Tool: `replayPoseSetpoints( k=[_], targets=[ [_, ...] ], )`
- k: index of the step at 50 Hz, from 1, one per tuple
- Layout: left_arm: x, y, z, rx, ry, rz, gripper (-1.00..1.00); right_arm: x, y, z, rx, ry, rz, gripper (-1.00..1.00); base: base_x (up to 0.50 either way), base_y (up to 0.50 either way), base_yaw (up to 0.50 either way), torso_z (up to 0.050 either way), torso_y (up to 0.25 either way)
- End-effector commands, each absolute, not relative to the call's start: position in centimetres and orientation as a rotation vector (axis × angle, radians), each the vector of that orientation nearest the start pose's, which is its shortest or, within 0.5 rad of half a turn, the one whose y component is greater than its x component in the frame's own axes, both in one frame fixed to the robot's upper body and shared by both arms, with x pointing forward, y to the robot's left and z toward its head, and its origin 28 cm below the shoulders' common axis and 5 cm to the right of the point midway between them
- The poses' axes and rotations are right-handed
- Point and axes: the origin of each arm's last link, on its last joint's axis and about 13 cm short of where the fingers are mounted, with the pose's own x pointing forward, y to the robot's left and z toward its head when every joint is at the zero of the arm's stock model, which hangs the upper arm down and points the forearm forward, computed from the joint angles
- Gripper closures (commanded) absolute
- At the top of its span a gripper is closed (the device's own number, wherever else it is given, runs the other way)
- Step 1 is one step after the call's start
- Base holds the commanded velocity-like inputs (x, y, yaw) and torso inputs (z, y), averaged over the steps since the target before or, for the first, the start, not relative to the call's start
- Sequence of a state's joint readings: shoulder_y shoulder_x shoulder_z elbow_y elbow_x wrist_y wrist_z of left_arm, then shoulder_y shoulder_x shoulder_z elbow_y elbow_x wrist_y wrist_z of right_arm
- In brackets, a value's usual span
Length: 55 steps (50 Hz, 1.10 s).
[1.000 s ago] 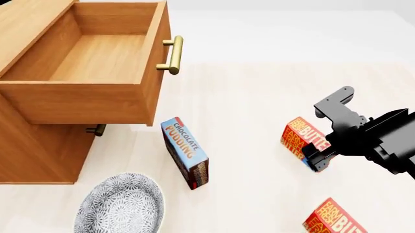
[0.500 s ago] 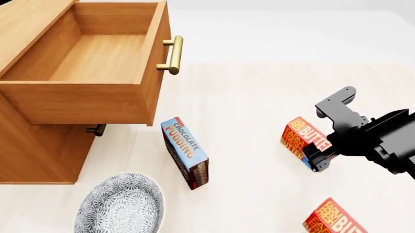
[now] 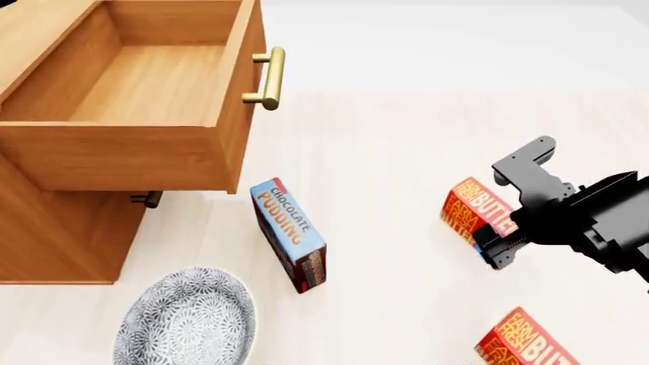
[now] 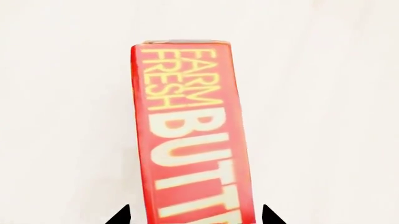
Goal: Put the butter at the front in the top drawer of the cabinet and close it.
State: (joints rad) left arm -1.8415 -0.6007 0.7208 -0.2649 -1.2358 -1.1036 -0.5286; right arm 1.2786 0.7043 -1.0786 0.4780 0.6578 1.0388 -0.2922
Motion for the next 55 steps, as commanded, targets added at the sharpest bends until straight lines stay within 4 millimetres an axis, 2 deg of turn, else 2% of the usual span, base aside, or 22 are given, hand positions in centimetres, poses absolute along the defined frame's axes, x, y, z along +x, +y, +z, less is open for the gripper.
replayPoseSetpoints(
  k=[1,18,19,41,55],
  targets=[
    [30.4,26.27,42.85,0.175,-0.029,0.008,-1.0,34.23,-24.36,19.27,-0.495,0.853,0.216,-1.0,0.0,0.0,0.0,0.0,0.0],
    [30.4,26.27,42.85,0.176,-0.032,0.008,-1.0,33.95,-24.6,19.07,-0.49,0.857,0.216,-1.0,0.0,0.0,0.0,0.0,0.0],
    [30.4,26.27,42.85,0.176,-0.032,0.008,-1.0,33.94,-24.6,19.05,-0.49,0.858,0.216,1.0,0.0,0.0,0.0,0.0,0.0],
    [30.39,26.26,42.85,0.17,-0.027,0.012,-1.0,33.98,-24.42,18.89,-0.486,0.859,0.216,1.0,0.0,0.0,0.0,0.0,0.0],
    [30.38,26.25,42.83,0.154,-0.02,0.013,-1.0,33.99,-24.37,18.91,-0.486,0.859,0.217,1.0,0.0,0.0,0.0,0.0,0.242]
  ],
)
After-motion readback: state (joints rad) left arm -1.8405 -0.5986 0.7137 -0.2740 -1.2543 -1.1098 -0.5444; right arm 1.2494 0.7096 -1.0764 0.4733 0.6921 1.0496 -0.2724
